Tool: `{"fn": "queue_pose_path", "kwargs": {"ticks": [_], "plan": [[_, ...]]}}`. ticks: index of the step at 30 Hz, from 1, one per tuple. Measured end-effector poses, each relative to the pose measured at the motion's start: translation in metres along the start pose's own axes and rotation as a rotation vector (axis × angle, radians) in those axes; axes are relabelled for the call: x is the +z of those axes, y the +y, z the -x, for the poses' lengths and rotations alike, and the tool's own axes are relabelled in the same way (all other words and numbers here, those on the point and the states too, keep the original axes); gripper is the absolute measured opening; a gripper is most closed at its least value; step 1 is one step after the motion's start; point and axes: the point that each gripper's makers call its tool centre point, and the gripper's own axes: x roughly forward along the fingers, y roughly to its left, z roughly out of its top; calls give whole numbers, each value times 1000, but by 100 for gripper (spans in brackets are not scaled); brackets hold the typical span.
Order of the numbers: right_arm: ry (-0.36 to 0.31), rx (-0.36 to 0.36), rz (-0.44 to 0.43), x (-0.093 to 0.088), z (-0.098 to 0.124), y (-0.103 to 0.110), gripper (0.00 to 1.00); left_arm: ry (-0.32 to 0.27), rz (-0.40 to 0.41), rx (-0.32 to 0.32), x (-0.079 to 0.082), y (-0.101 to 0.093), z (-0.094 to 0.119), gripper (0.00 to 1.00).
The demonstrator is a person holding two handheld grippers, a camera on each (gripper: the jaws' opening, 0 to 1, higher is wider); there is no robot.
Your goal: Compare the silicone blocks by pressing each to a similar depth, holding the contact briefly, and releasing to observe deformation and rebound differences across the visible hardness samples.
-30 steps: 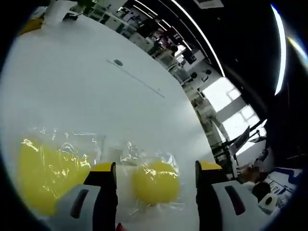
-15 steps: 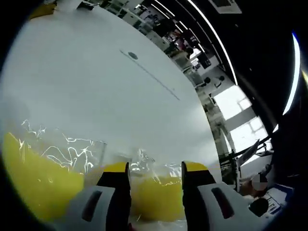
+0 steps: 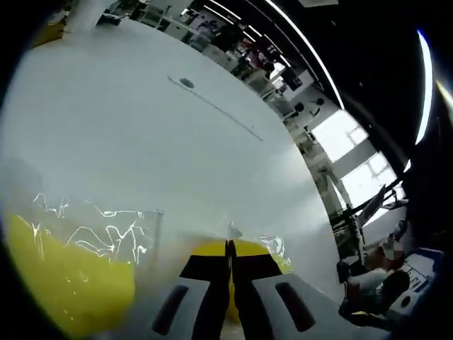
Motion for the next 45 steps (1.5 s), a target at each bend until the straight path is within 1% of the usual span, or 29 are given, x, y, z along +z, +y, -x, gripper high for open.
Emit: {"fn": "queue_pose_path", "kwargs": {"ticks": [1,2,3,5,6,8,9,10,11,15,18,20,22,26,28,32,34,39,41,42,45], "plan": [[-1,-1,1,0,0,0,75,-3,7,-4,1,-1,0,0],[-2,-1,3,0,0,0,75,-10,-22,-12,1,-4,2,0],[-1,-1,2,0,0,0,75,-16,-25,-17,2,-6,3,0],[-2,-2,2,0,0,0,75,-30,-22,-59,5,-15,5,0],[-2,-1,2,0,1,0,75,-28,-22,-59,5,-16,6,0],[-2,0,3,0,0,0,75,-30,-49,-87,8,-23,8,0],[-1,0,4,0,0,0,75,-34,-80,-106,9,-29,12,0],[3,1,7,0,0,1,75,-29,-70,-124,8,-34,14,0],[5,2,9,0,-1,1,75,-27,-79,-132,7,-37,16,0],[-2,13,16,3,-2,6,75,-17,-96,-150,3,-46,24,0],[2,14,24,4,-3,8,75,-17,-78,-183,0,-57,34,0],[10,16,32,3,-2,9,74,-34,-128,-198,1,-65,41,0],[6,18,36,4,-1,11,75,-36,-123,-216,1,-71,46,0],[-1,20,42,7,1,14,75,-37,-186,-238,-4,-86,58,0],[-3,27,49,8,1,16,75,-28,-188,-256,-8,-93,63,0],[-8,32,61,10,4,20,75,-24,-228,-266,-13,-99,73,0],[-9,35,68,11,5,22,75,-26,-269,-270,-14,-103,78,0],[-12,39,82,14,8,27,75,-19,-312,-292,-20,-115,91,0],[-12,42,88,15,9,30,75,-10,-354,-305,-22,-118,97,0],[-12,44,92,15,9,31,75,-16,-370,-299,-21,-118,98,0],[-14,51,107,19,9,36,75,-15,-378,-304,-22,-121,106,0]]}}
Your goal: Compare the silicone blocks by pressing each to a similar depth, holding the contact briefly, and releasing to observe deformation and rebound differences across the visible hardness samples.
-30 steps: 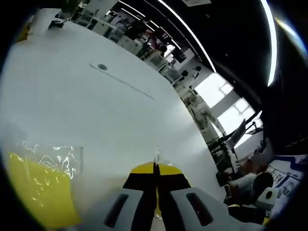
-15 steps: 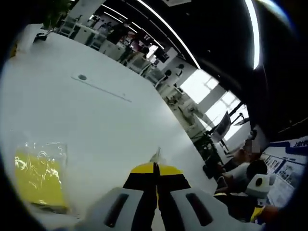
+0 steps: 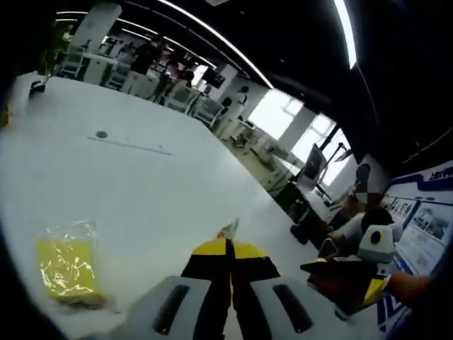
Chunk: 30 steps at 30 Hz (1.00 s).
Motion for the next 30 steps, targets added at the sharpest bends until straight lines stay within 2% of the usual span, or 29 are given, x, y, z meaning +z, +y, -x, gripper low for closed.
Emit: {"fn": "queue_pose_path", "kwargs": {"ticks": [3,12,22,24,25,27,30], "plan": [[-2,5,14,4,-2,3,75,5,-30,0,1,-2,6,0],[16,48,79,20,-20,20,75,6,-48,-14,10,0,33,0],[77,145,193,33,-58,51,77,-13,-94,-22,33,2,74,0],[86,157,216,36,-67,56,78,-15,-107,-34,38,-1,84,0],[88,161,220,36,-69,57,79,-34,-125,-25,44,-1,89,0],[99,176,238,38,-77,60,80,-23,-101,-37,47,-5,97,0],[119,189,253,38,-93,60,82,-19,-115,-46,53,-11,109,0]]}}
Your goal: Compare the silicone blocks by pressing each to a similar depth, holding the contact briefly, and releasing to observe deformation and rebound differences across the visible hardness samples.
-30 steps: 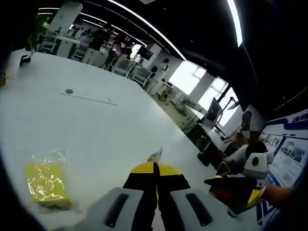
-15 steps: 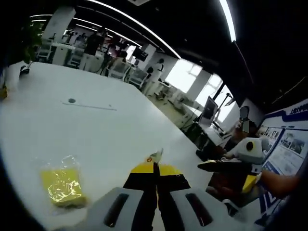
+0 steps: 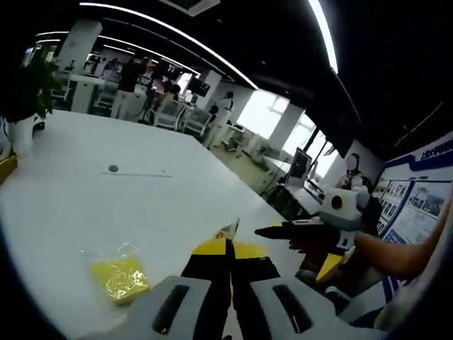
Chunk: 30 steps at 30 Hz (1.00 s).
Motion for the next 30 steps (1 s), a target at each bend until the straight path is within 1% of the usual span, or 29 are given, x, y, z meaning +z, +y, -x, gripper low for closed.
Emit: {"fn": "queue_pose_path", "kwargs": {"ticks": [1,5,7,8,12,14,15,16,17,18,19,21,22,23,24,26,27,28,29,30], "plan": [[6,6,3,0,-4,1,83,-2,5,-12,2,-3,4,0],[27,30,15,2,-22,1,84,-14,-21,-28,14,-11,18,0],[37,45,20,3,-32,3,84,-16,-36,-46,20,-13,22,0],[40,53,23,3,-36,4,84,-24,-53,-45,24,-14,25,0],[46,90,23,6,-51,11,84,-14,-61,-72,28,-22,32,0],[45,103,17,8,-57,13,84,-25,-71,-87,32,-26,33,0],[44,108,19,9,-59,13,84,-20,-70,-84,33,-25,33,0],[43,110,21,10,-60,14,84,-7,-66,-98,31,-27,33,0],[34,117,19,12,-63,14,83,-7,-65,-100,29,-27,33,0],[30,130,16,12,-68,15,82,26,-72,-132,23,-31,33,0],[35,133,17,11,-70,17,81,11,-74,-86,25,-23,30,0],[44,147,19,8,-77,21,84,43,-61,-131,18,-28,28,0],[64,155,21,4,-79,23,83,28,-66,-108,20,-23,27,0],[69,162,30,2,-80,25,82,63,-60,-143,15,-27,26,0],[68,167,45,2,-81,26,82,49,-74,-126,16,-26,25,0],[82,175,56,0,-81,27,82,56,-39,-156,17,-30,25,0],[89,187,56,-1,-81,28,81,38,-57,-145,21,-27,25,0],[94,198,59,-2,-81,29,81,57,-27,-188,20,-33,26,0],[98,206,67,-2,-80,30,80,38,-34,-166,25,-29,25,0],[98,218,80,-1,-79,32,79,39,-34,-171,25,-30,25,0]]}}
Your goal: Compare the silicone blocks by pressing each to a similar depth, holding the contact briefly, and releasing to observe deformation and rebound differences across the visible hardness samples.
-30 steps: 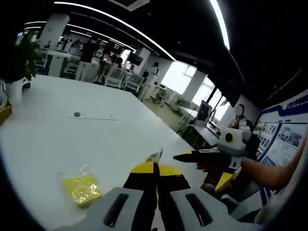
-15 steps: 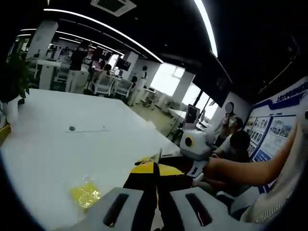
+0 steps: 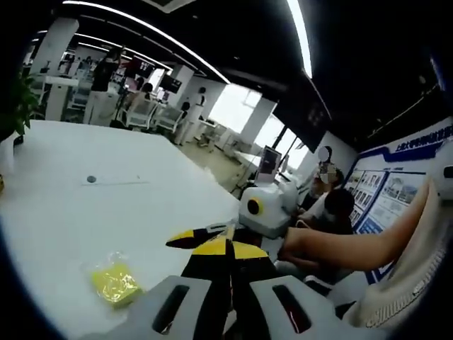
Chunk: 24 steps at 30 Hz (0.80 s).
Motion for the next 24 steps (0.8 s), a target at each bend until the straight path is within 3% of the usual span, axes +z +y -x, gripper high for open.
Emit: {"fn": "queue_pose_path", "kwargs": {"ticks": [6,7,8,9,11,12,13,14,15,17,18,19,24], "plan": [[-18,33,24,13,6,3,72,19,3,-68,8,-12,-2,0],[-23,39,22,15,7,4,71,-16,-35,-29,15,-6,-2,0],[-36,53,24,19,8,7,70,17,-11,-75,13,-12,-2,0],[-41,60,25,22,8,8,70,6,-18,-61,16,-10,-2,0],[-54,93,28,27,10,15,63,20,-19,-107,19,-16,-2,0],[-57,109,26,29,10,17,60,-23,-39,-76,28,-10,-1,0],[-61,119,24,31,10,19,55,13,-4,-134,25,-19,0,0],[-58,129,30,31,10,22,52,-18,-32,-92,31,-13,-1,0],[-57,141,39,32,10,25,48,5,-26,-113,29,-16,-1,0],[-72,191,73,36,10,36,36,2,-57,-92,29,-12,-3,0],[-60,181,79,34,8,36,34,27,-32,-123,25,-16,-3,0],[-52,168,90,33,7,35,33,11,-45,-98,27,-12,-4,0],[-28,181,74,34,5,37,29,19,-41,-111,26,-13,-1,0]]}}
